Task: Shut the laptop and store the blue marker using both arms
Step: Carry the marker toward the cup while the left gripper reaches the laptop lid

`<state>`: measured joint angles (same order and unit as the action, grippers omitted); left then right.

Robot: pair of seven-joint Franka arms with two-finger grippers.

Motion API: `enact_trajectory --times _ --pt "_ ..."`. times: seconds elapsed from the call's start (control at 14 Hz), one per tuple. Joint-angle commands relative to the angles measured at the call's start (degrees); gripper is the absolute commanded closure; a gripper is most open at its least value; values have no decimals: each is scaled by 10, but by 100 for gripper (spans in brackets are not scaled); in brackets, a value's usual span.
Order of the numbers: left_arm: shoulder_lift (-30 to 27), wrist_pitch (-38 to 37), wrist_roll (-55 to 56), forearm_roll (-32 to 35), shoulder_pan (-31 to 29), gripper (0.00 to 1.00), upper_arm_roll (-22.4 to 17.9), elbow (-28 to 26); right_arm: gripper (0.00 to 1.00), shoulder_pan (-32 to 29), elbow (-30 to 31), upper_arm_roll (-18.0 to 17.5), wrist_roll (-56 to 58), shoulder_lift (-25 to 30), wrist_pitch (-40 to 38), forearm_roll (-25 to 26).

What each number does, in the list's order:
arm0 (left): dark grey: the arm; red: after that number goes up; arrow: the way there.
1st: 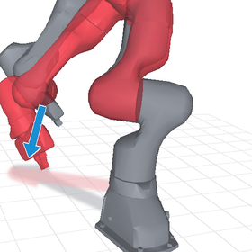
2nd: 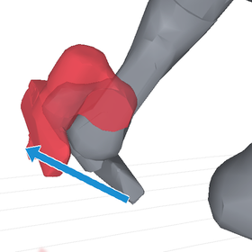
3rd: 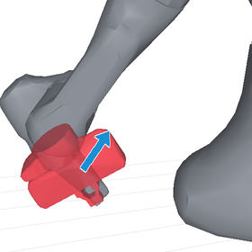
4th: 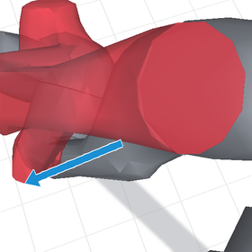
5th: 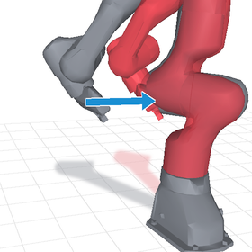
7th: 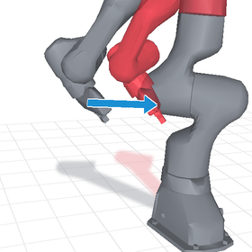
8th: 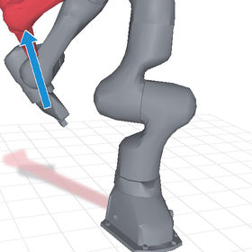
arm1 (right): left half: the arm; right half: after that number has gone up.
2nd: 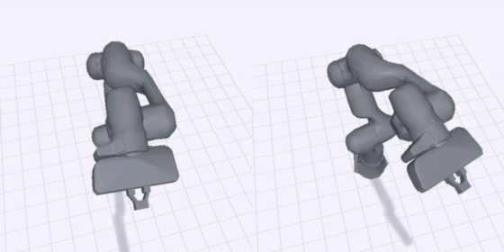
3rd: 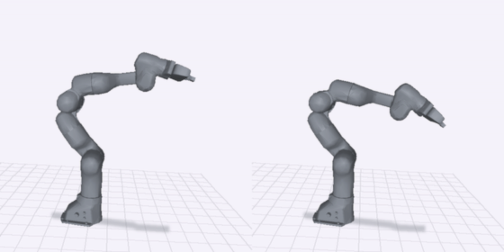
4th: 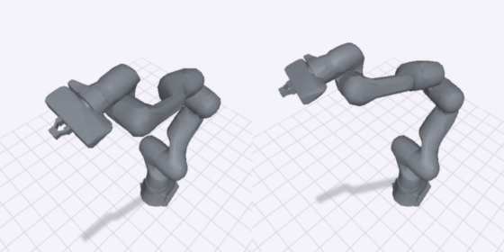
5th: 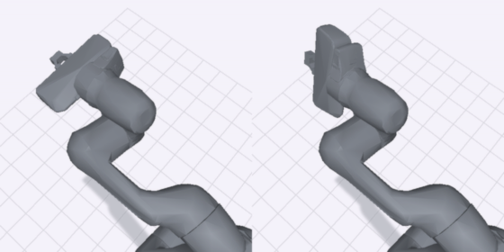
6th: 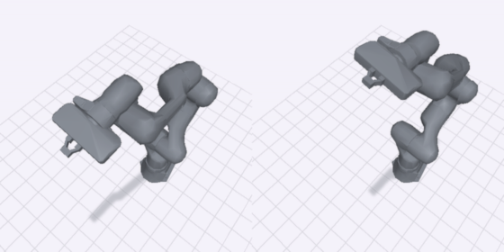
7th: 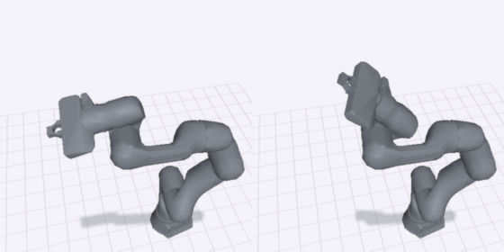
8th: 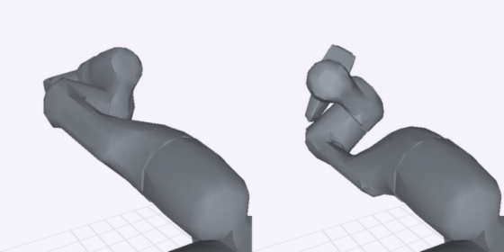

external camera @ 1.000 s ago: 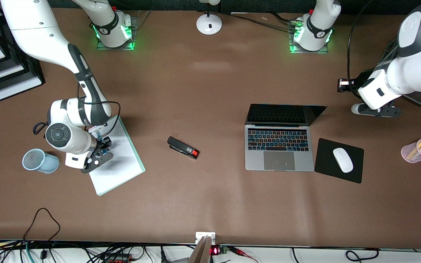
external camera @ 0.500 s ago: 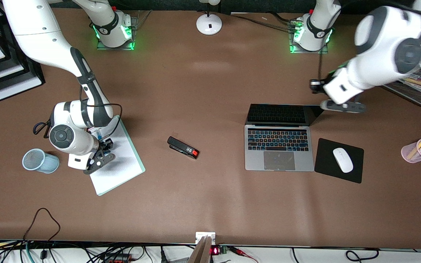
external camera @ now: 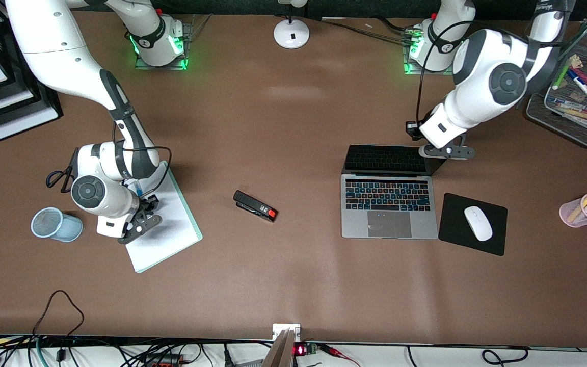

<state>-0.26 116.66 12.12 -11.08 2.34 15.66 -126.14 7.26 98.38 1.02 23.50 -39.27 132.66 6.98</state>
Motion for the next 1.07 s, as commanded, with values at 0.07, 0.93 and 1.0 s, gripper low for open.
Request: enact_trajectory --times 0.07,0.93,1.0 --pt "-7 46 12 -11 -7 100 23 -22 100 -4 -21 -2 8 -1 1 -3" --pt "119 218 -7 1 -7 100 19 57 100 -38 -191 0 191 78 -210 -52" --pt "145 228 -9 20 -10 100 18 78 100 -48 -191 1 230 85 -210 -76"
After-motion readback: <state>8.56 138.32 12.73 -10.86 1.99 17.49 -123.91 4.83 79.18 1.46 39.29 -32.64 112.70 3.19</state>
